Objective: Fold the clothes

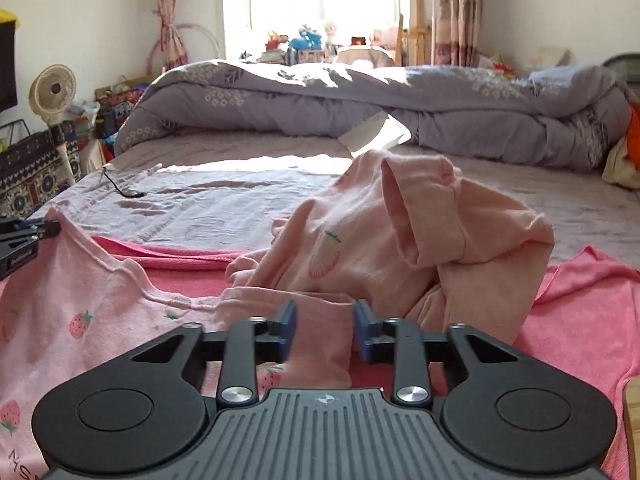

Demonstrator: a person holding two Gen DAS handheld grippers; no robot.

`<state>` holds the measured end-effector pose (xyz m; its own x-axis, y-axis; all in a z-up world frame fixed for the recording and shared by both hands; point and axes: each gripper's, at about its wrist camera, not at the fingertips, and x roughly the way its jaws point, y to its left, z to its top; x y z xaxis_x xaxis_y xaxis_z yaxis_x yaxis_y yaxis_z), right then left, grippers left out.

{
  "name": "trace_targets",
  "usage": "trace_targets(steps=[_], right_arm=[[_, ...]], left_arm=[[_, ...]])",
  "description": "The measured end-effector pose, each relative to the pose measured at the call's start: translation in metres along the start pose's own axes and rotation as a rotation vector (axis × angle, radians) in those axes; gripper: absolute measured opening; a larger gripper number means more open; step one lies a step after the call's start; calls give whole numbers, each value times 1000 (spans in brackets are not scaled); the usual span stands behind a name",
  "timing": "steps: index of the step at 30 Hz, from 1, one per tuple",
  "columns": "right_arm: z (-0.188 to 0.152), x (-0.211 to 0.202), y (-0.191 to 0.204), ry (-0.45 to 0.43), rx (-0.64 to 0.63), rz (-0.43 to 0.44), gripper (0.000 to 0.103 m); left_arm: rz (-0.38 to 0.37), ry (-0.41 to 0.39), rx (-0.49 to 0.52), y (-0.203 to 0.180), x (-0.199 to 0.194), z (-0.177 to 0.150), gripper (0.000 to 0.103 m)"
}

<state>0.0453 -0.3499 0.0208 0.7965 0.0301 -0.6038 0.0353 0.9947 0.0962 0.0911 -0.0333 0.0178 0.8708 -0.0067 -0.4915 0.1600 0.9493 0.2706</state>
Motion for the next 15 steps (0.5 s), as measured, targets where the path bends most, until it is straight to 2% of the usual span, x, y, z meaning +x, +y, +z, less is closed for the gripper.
trace_targets(steps=[3,5,6,7,9,11,12,13,15], right_arm=[[-9,25,-4,77,47,16,64],[-19,38,1,104,39,21,46],[-22,40,4,103,31,12,25],[-23,40,9,88,22,1,15],[-22,37,17,68,8,-1,11],[-19,24,27,16,-48,-32,10],[-17,16,33,-21,-90,-53,10],[-15,8,38,-58,-133,-75,10],[-12,-8,48,-140,-223,-118,10]], left_arm=[[-93,87,-106,13,19,-16,5],[-164,136,-190,23,31,-21,9],[-179,158,-231,27,38,-22,23],[-205,159,-282,31,42,-22,44],[-257,159,-381,39,51,-24,64],[-266,155,-349,33,47,-22,35],[-250,162,-315,29,45,-21,10],[-233,140,-276,26,38,-21,3],[-231,114,-253,26,29,-20,2]])
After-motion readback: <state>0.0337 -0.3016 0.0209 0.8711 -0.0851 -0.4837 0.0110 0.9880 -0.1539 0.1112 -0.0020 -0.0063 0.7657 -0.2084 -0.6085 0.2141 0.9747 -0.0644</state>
